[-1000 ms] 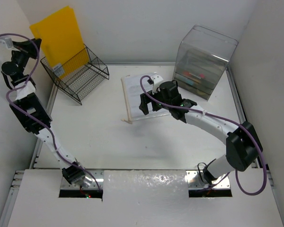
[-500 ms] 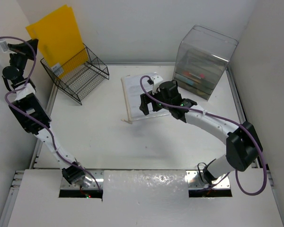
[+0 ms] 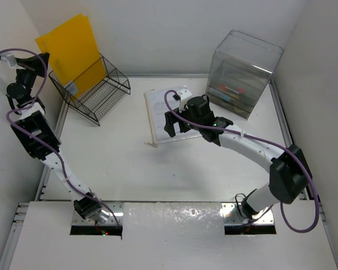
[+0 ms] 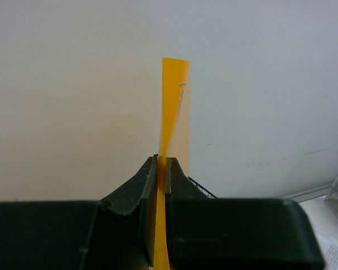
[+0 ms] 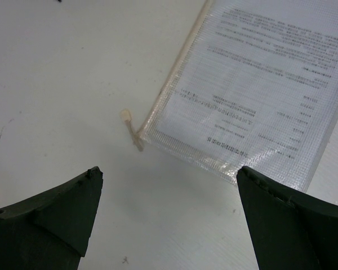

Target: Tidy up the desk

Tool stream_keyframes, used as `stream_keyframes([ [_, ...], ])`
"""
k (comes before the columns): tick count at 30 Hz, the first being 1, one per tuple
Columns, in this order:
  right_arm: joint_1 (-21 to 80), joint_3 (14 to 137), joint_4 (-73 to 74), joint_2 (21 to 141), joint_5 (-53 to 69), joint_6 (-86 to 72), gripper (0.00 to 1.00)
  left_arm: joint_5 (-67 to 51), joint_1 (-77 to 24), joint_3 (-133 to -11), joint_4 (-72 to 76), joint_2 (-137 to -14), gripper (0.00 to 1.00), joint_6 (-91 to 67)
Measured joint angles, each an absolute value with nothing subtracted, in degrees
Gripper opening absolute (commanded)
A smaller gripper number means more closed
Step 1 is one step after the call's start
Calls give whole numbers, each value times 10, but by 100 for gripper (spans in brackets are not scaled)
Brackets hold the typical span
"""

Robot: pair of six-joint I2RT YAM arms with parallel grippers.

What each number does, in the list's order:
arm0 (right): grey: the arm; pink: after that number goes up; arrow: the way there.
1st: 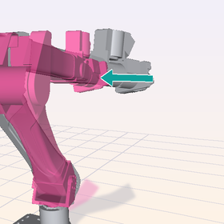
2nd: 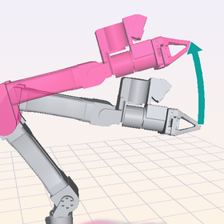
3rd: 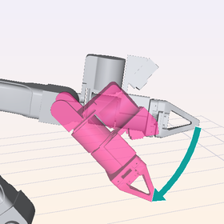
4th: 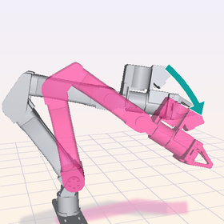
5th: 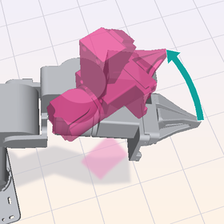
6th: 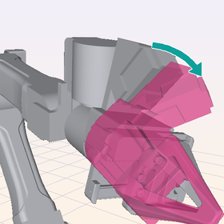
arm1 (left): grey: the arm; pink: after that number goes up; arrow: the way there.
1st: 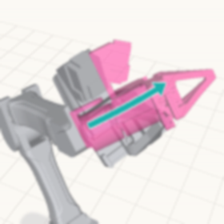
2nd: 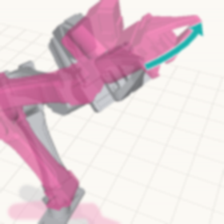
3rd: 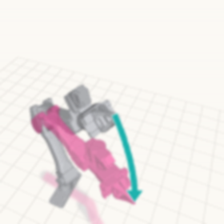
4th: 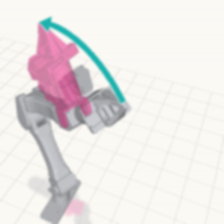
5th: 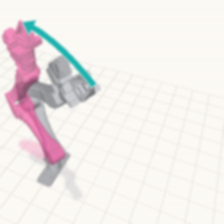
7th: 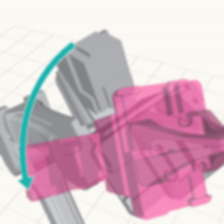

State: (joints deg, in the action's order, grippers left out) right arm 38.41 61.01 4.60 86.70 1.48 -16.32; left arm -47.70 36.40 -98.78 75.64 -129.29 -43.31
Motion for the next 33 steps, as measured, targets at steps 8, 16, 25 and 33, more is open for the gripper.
stream_keyframes([
  [8, 387, 611, 51, 867, 13, -163, 99, -526, 364, -1009, 745, -1293, 23, -393],
  [16, 388, 614, 59, 867, 10, -162, 99, -548, 364, -1024, 711, -1293, 63, -369],
  [25, 388, 615, 67, 867, 0, -151, 99, -519, 362, -1150, 655, -1293, 65, -367],
  [33, 388, 615, 79, 864, -9, -141, 99, -527, 327, -1232, 530, -1293, 67, -303],
])
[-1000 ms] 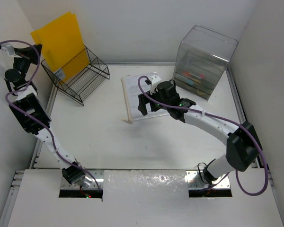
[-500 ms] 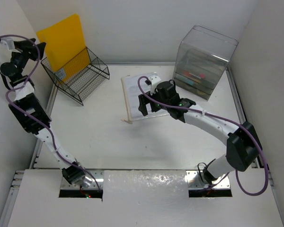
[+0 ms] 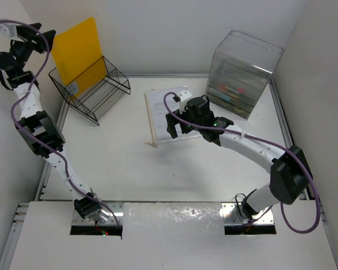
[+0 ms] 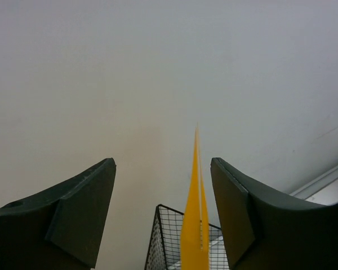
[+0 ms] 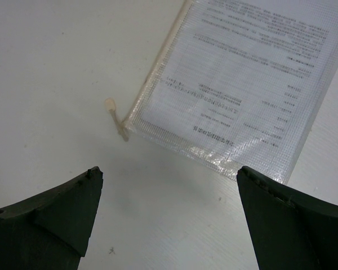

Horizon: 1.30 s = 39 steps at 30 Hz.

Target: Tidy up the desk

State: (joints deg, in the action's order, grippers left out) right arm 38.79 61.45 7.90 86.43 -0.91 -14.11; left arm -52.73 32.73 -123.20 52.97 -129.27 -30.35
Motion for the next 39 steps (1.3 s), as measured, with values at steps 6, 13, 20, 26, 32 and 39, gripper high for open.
stream_keyframes([
  [6, 388, 614, 81, 850, -15, -135, 99, -544, 305, -1245, 441, -1296, 71, -260],
  [13, 388, 614, 80, 847, -15, -135, 99, -549, 303, -1245, 355, -1296, 35, -186],
  [20, 388, 614, 80, 847, -16, -135, 99, -560, 303, -1245, 322, -1296, 0, -168],
  [26, 388, 614, 80, 846, -16, -135, 99, -562, 303, -1202, 373, -1278, 0, -157],
  [32, 388, 608, 80, 839, -17, -135, 99, -540, 312, -1125, 486, -1261, 0, -220],
  [39, 388, 606, 80, 835, -20, -134, 99, -506, 331, -1134, 605, -1282, 0, -341],
])
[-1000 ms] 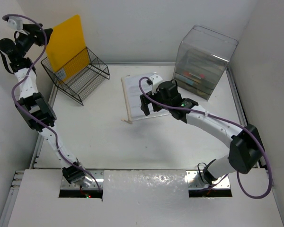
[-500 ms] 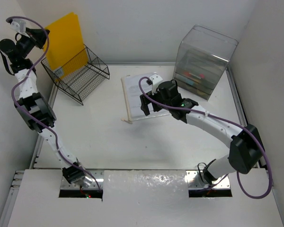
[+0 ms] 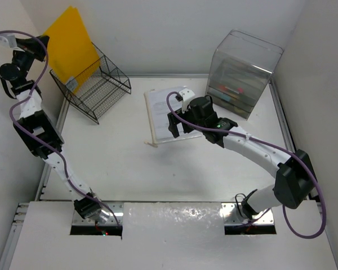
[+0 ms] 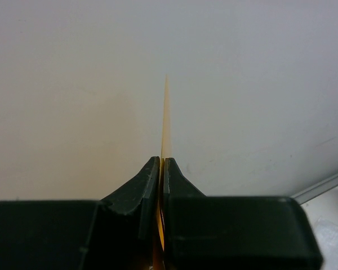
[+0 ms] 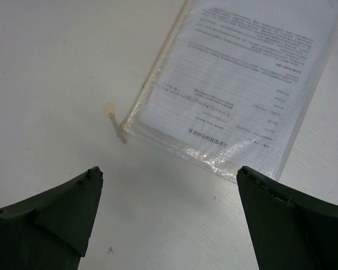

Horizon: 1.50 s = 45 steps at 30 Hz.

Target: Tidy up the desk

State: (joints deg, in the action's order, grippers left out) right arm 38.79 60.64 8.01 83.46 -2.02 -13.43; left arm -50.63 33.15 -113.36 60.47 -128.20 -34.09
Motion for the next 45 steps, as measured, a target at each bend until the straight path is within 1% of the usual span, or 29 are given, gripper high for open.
stream_keyframes([
  [8, 388, 606, 79, 827, -26, -134, 99, -519, 338, -1138, 599, -1291, 0, -345],
  [13, 388, 606, 79, 827, -26, -134, 99, -550, 337, -1191, 564, -1333, 0, -339],
  [23, 388, 601, 78, 827, -26, -135, 99, -566, 330, -1193, 449, -1343, 0, -240],
  [24, 388, 601, 78, 827, -26, -135, 99, -567, 330, -1193, 444, -1342, 5, -232],
  [25, 388, 601, 78, 828, -26, -135, 99, -568, 330, -1192, 440, -1340, 14, -225],
  [26, 388, 601, 78, 828, -26, -135, 99, -571, 330, -1191, 437, -1338, 33, -218],
  [28, 388, 601, 78, 828, -26, -136, 99, -584, 330, -1190, 429, -1336, 49, -208],
  [29, 388, 601, 78, 829, -26, -137, 99, -588, 330, -1188, 424, -1336, 65, -208],
  [31, 388, 601, 77, 834, -26, -140, 99, -596, 329, -1183, 413, -1334, 82, -204],
  [32, 388, 602, 77, 838, -26, -141, 99, -597, 329, -1180, 407, -1332, 97, -205],
  [35, 388, 620, 85, 868, -34, -146, 99, -592, 329, -1172, 381, -1321, 99, -206],
  [38, 389, 671, 99, 926, -56, -150, 99, -564, 329, -1169, 331, -1295, 100, -192],
  [45, 406, 867, 143, 1134, -101, -150, 99, -438, 333, -1164, 176, -1176, 100, -123],
])
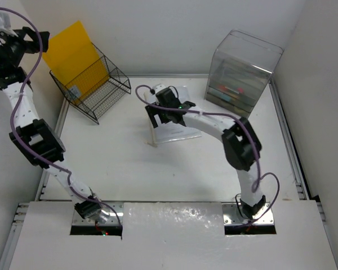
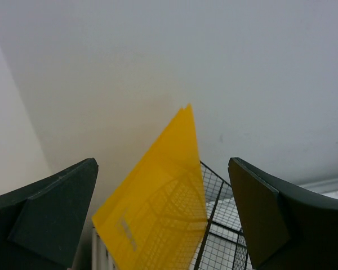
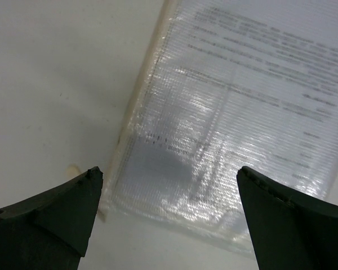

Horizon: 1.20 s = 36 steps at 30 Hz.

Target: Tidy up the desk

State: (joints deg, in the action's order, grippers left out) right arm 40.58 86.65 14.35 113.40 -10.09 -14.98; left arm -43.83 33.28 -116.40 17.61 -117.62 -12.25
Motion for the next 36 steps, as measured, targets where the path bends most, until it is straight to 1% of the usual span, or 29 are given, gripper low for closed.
stream_keyframes([
  [5, 422, 988, 202, 1273, -103, -152, 99, -398, 334, -1127, 131, -1072, 100, -71],
  [11, 433, 1067, 269, 1362, -98, -168, 99, -394, 335, -1127, 96, -1042, 100, -45],
  [14, 437, 1118, 295, 1389, -100, -171, 86, -392, 335, -1125, 69, -1044, 100, -42],
  [16, 437, 1133, 300, 1400, -98, -171, 61, -396, 335, -1121, 57, -1044, 100, -39],
  [17, 437, 1133, 300, 1401, -97, -171, 45, -401, 335, -1118, 55, -1043, 100, -37],
  [18, 437, 1127, 295, 1399, -96, -170, 18, -408, 335, -1112, 55, -1041, 100, -34],
  [19, 437, 1114, 283, 1391, -92, -171, 6, -417, 335, -1102, 52, -1038, 100, -30],
  [20, 437, 1095, 269, 1381, -80, -178, 0, -426, 333, -1087, 54, -1032, 100, -27],
  [23, 438, 1030, 236, 1345, -76, -180, 0, -458, 322, -1027, 34, -1002, 99, 15],
  [26, 438, 969, 222, 1305, -58, -175, 0, -474, 282, -969, -27, -959, 100, 114],
  [31, 436, 857, 216, 1198, 6, -155, 0, -503, 131, -809, -128, -833, 100, 364],
  [34, 436, 819, 211, 1117, 50, -145, 0, -513, 53, -744, -206, -774, 100, 530],
  [36, 434, 794, 195, 1064, 76, -145, 0, -507, 14, -715, -254, -755, 100, 624],
])
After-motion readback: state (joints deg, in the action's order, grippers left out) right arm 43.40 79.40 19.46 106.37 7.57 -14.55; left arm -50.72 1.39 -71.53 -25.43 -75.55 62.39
